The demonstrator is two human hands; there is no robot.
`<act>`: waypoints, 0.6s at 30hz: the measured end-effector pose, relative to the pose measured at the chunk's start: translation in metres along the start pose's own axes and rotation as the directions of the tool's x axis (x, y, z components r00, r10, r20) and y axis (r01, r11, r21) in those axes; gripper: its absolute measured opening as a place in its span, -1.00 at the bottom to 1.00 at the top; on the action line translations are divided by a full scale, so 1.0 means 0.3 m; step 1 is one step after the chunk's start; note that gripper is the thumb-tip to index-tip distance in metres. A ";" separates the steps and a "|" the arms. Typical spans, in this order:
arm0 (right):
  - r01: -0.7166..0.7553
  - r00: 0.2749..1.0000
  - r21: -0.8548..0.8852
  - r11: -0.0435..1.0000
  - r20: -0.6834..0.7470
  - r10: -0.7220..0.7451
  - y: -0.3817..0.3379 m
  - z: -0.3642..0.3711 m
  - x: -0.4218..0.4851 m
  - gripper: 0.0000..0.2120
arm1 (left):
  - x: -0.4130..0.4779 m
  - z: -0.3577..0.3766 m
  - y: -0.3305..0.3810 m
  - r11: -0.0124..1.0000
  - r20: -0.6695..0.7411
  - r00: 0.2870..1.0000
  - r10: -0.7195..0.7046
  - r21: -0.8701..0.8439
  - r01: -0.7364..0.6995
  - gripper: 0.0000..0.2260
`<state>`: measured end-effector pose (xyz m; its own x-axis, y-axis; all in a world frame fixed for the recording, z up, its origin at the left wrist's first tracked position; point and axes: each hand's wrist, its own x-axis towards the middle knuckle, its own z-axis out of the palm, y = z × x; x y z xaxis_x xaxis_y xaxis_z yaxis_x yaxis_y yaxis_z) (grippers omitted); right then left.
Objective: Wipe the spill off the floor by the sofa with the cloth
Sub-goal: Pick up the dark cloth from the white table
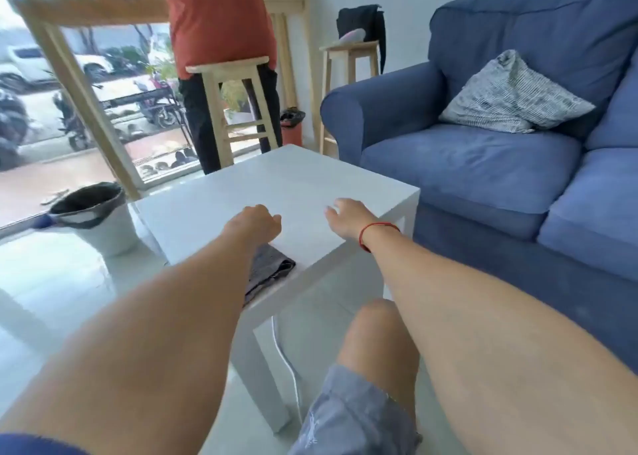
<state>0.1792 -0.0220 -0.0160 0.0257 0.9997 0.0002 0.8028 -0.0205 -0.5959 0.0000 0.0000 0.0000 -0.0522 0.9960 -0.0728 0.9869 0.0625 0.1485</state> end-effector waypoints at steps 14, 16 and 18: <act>0.042 0.985 -0.150 0.988 0.172 -0.016 -0.197 0.299 0.002 -0.52 | -0.019 0.073 -0.256 0.958 0.196 0.965 -0.175 0.260 0.121 -0.60; 0.025 0.987 -0.186 0.982 0.161 0.005 -0.198 0.312 0.008 -0.53 | -0.014 0.087 -0.245 0.954 0.177 0.971 -0.159 0.280 0.106 -0.62; -0.002 0.985 -0.170 0.985 0.167 0.031 -0.198 0.311 0.010 -0.55 | -0.014 0.112 -0.246 0.967 0.136 0.982 -0.131 0.235 0.096 -0.65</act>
<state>0.0760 -0.0165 -0.0557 -0.0490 0.9871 -0.1524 0.8923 -0.0253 -0.4507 -0.0673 -0.0109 -0.0439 -0.1597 0.9611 -0.2254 0.9854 0.1413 -0.0954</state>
